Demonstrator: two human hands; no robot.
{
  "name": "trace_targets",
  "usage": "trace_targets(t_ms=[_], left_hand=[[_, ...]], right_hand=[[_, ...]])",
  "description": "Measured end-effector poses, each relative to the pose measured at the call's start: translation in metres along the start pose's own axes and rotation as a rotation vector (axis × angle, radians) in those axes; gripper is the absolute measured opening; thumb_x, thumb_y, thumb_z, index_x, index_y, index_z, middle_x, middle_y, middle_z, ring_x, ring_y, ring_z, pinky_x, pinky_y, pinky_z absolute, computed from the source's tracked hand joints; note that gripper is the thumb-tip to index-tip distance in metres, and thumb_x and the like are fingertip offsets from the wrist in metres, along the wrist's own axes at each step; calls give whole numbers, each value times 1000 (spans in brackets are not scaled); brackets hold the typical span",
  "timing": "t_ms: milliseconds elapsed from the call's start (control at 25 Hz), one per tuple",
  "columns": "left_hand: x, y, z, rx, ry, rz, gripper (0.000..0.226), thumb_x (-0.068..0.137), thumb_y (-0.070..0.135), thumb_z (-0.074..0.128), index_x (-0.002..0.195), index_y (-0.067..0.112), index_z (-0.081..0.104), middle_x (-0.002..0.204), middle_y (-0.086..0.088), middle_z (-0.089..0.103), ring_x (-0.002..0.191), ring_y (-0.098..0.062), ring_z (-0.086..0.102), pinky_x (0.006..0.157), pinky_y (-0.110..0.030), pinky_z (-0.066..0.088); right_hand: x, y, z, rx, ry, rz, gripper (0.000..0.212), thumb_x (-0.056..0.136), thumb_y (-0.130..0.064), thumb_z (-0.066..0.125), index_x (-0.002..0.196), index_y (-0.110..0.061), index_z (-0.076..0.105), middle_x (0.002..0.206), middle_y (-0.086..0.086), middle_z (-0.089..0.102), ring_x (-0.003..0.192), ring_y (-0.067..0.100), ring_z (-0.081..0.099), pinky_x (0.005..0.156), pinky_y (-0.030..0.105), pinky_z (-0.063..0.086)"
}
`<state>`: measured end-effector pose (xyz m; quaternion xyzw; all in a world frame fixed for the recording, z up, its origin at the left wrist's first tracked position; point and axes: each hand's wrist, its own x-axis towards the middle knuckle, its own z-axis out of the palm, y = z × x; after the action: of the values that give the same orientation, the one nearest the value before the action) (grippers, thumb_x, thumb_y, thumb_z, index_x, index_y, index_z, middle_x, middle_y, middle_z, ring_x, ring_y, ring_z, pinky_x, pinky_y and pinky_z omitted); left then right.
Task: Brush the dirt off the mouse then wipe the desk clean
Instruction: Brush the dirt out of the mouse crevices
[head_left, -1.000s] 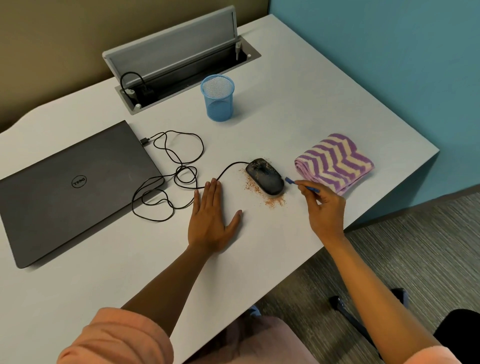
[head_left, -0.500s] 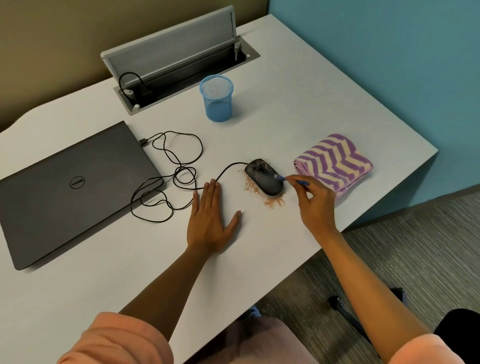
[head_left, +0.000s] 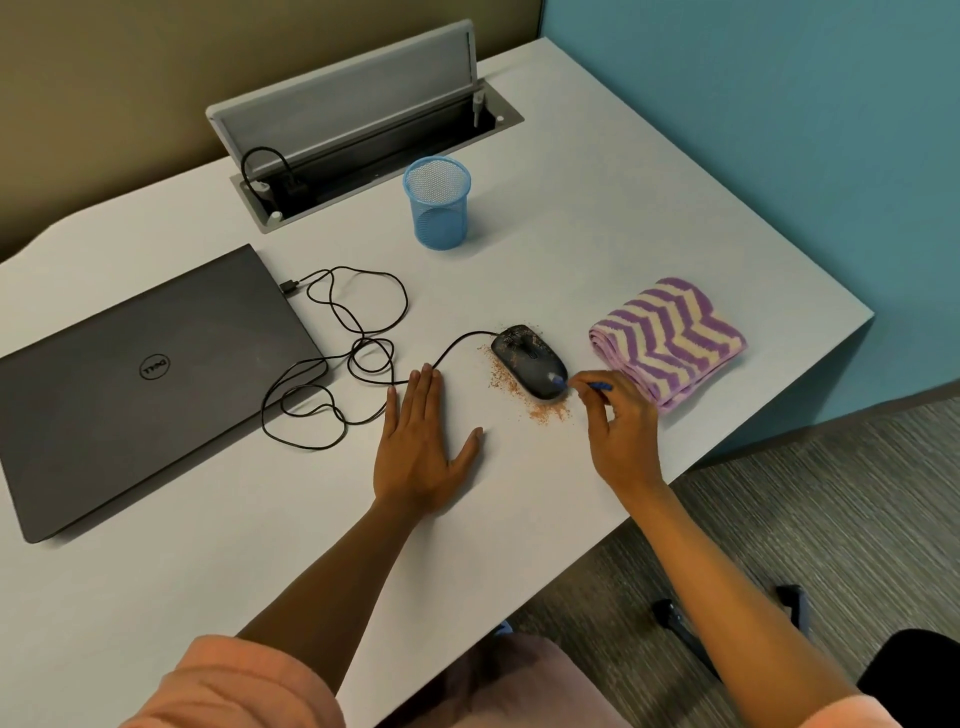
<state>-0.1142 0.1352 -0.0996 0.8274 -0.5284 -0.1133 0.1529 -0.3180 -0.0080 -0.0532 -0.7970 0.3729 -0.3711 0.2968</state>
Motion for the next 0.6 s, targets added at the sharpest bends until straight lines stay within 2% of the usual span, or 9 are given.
trace_targets(t_ms=[200, 400, 600], left_hand=[[1, 0, 2, -1, 11, -2, 90, 100, 69, 28, 164, 10, 5, 171, -5, 4, 157, -14, -6, 127, -42, -5], [2, -1, 2, 4, 8, -3, 90, 100, 69, 29, 164, 10, 4, 171, -5, 3, 157, -14, -8, 127, -42, -4], [2, -2, 4, -7, 10, -7, 90, 100, 70, 28, 164, 11, 4, 171, -4, 3, 157, -13, -7, 127, -43, -2]], right_hand=[[18, -2, 2, 53, 65, 39, 16, 100, -18, 53, 106, -14, 67, 95, -9, 66, 88, -6, 59, 73, 6, 43], [65, -9, 28, -7, -64, 30, 21, 98, -18, 55, 106, -8, 71, 99, 2, 72, 89, 3, 61, 73, 8, 47], [64, -1, 20, -69, -101, 40, 30, 99, -34, 48, 101, -10, 67, 88, 3, 69, 80, 15, 63, 66, 24, 52]])
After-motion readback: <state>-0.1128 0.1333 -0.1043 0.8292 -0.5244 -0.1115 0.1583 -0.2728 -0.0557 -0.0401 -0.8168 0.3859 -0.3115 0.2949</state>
